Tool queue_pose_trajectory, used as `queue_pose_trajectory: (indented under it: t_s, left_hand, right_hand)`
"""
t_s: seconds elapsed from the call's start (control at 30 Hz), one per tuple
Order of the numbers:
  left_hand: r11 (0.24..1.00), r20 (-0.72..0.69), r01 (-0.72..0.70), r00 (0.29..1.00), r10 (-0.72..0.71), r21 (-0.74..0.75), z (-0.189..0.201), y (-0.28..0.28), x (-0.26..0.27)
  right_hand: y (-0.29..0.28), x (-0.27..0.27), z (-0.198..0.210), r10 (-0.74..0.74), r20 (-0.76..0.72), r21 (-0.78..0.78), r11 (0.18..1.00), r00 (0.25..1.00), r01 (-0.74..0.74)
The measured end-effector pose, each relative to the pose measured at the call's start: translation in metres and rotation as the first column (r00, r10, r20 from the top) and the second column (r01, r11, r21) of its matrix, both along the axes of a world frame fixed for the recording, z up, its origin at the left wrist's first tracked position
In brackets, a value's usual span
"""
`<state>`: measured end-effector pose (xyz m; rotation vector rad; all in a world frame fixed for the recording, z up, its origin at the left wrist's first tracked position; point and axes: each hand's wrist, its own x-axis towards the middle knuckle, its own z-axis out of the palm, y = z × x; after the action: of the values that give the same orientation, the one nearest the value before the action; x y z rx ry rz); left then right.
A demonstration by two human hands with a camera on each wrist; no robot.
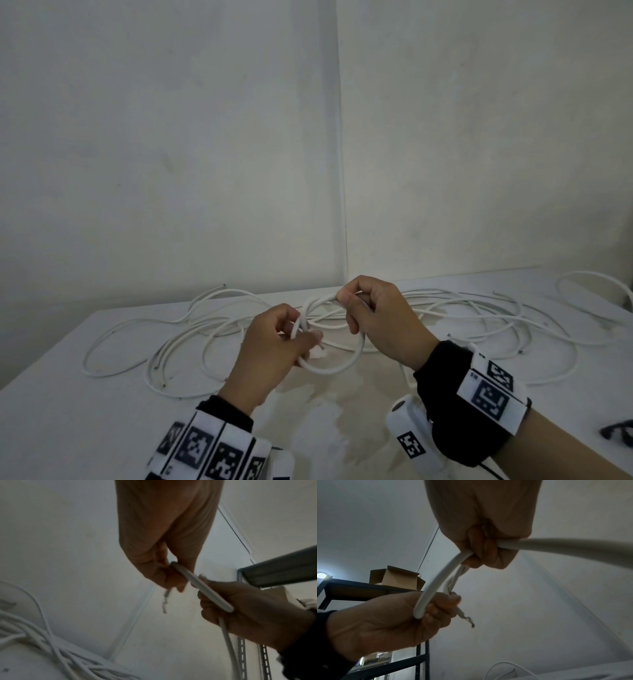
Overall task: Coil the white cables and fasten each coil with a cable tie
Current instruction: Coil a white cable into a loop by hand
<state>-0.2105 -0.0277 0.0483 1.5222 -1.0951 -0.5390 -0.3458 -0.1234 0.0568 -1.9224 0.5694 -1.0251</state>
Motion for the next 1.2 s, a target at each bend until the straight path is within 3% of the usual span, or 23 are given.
queue_pose_trajectory:
  t_s: [0.1, 0.2, 0.27, 0.4, 0.6, 0.67, 0.8, 1.0, 1.07, 1.2]
  left_hand:
    - [0.981, 0.19, -0.163, 0.965, 0.182, -0.109, -0.002, -0.002, 0.004]
    - [0.948, 0.444, -0.274, 0.837, 0.318, -0.163, -0.001, -0.001, 0.006]
    - [0.941, 0.51, -0.271, 0.791, 0.337, -0.202, -0.003, -0.001, 0.009]
    - [0.982, 0.256, -0.123, 0.954, 0.156, -0.14, -0.006, 0.0, 0.01]
    - [0.987, 0.08, 0.124, 0.988, -0.132, 0.1, -0.002, 0.007, 0.006]
    - [0.982, 0.051, 0.159, 0.985, -0.165, 0.102, 0.0, 0.01, 0.009]
    - [0.98, 0.17, 0.159, 0.969, -0.178, 0.12, -0.005, 0.013, 0.013]
    - [0.964, 0.404, 0.161, 0.883, -0.237, 0.213, -0.014, 0.011, 0.031]
    - [0.976, 0.413, 0.147, 0.888, -0.203, 0.164, -0.014, 0.01, 0.03]
    - [0.986, 0.289, 0.154, 0.942, -0.168, 0.069, -0.013, 0.007, 0.021]
  right_hand:
    - [0.003, 0.003, 0.0, 0.025, -0.008, 0.024, 0.999, 1.0, -0.025]
    - [0.003, 0.004, -0.002, 0.035, -0.02, 0.043, 0.999, 0.999, -0.034]
    - [0.003, 0.003, -0.002, 0.048, -0.034, 0.048, 0.998, 0.998, -0.047]
    - [0.002, 0.001, -0.003, 0.057, -0.02, 0.074, 0.996, 0.998, -0.055]
    - [-0.002, -0.001, -0.005, 0.041, -0.047, 0.059, 0.998, 0.998, -0.038]
    - [-0.004, -0.002, -0.006, 0.055, -0.056, 0.066, 0.997, 0.997, -0.052]
    - [-0.008, -0.005, -0.005, 0.07, -0.048, 0.076, 0.995, 0.996, -0.066]
    - [-0.008, -0.005, -0.007, 0.058, -0.064, 0.064, 0.996, 0.996, -0.053]
    - [-0.008, -0.003, -0.006, 0.049, -0.06, 0.06, 0.997, 0.997, -0.046]
    - [-0.011, -0.003, -0.002, 0.035, -0.041, 0.072, 0.997, 0.999, -0.032]
